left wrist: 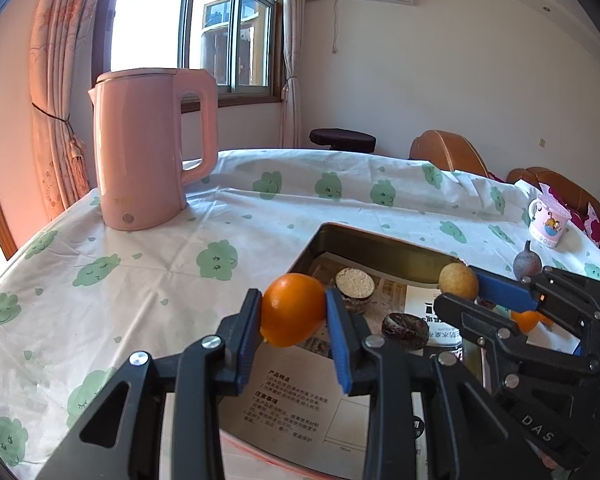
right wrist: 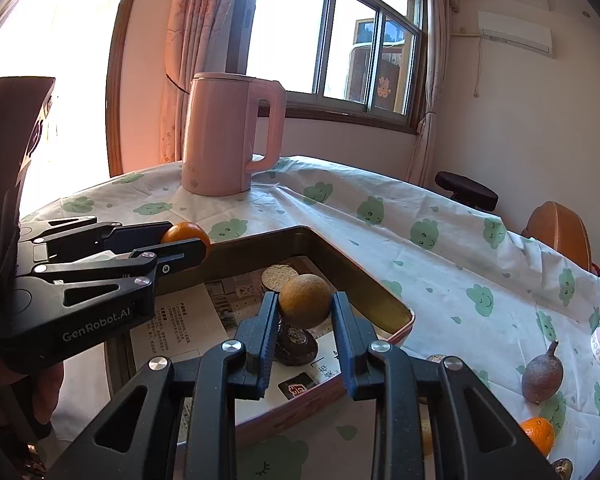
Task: Organize fruits
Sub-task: 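Lower the orange with the left tool while the right tool lowers the brown fruit over the tin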
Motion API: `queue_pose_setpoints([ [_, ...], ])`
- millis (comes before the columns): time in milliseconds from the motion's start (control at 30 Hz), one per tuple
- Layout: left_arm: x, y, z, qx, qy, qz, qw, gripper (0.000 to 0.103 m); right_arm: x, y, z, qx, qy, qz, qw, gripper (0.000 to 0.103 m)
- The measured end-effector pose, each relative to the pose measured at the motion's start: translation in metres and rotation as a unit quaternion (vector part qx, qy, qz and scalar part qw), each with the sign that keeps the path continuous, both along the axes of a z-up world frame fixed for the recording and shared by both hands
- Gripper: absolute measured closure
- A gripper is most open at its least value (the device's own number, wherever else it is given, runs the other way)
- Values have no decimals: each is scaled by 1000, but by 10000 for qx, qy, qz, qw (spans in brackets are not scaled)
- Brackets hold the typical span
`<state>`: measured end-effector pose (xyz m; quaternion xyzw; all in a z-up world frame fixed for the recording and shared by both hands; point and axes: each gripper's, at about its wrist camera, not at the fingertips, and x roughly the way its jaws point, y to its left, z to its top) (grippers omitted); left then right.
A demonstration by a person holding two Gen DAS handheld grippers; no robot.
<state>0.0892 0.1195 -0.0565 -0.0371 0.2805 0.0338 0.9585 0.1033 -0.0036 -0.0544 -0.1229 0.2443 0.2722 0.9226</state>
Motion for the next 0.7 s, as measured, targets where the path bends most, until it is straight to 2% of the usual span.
queue_pose_setpoints([
  [700, 13, -3, -8, 1, 393, -93, 9992, 69, 15, 11, -13, -293, 518, 117, 9982, 74],
])
